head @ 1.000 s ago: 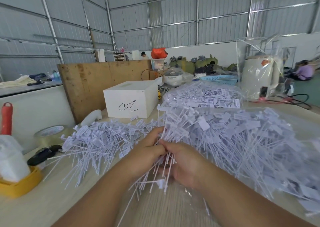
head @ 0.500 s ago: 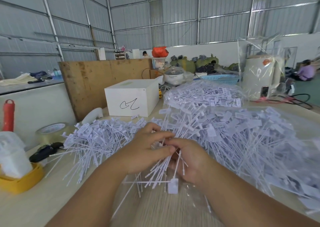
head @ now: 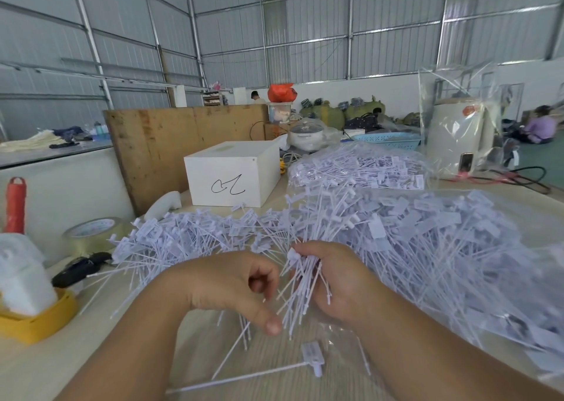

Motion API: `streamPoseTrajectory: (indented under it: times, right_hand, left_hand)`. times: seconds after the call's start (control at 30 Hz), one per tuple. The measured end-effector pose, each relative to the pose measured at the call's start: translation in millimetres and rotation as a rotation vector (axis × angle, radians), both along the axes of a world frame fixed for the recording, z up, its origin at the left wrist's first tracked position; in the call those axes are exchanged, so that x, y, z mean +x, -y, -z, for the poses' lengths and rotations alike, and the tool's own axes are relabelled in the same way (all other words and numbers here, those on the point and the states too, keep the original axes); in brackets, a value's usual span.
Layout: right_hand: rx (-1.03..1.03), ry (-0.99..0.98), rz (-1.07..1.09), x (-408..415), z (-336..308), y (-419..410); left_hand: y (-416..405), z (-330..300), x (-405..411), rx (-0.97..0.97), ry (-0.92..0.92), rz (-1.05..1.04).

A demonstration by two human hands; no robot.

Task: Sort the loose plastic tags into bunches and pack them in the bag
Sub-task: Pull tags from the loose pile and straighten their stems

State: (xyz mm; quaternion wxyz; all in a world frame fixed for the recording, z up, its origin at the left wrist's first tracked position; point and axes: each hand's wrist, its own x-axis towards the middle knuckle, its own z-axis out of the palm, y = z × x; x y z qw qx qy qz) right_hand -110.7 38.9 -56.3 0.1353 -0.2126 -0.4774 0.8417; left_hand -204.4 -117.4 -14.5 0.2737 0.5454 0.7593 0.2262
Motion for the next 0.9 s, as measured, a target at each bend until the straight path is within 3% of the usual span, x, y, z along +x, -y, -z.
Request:
streamPoseTrajectory:
  times: [0.33,0.73,0.9]
  right_hand:
    - [0.148,0.098,0.026,1.1,-1.3,6.8]
    - [0.212,0.153,0.032,-0.2,-0.2,1.9]
    - [0.174,0.14,0.055,-0.5,0.6,-2.7]
  left_hand:
    - [-19.2,7.0,24.0,-0.309,-0.201,0.048]
    - [-21.8,22.6,7.2,-0.001,-0.262,-0.086]
    - [-9.0,11.7,-5.6,0.144,-0.12,-0.141]
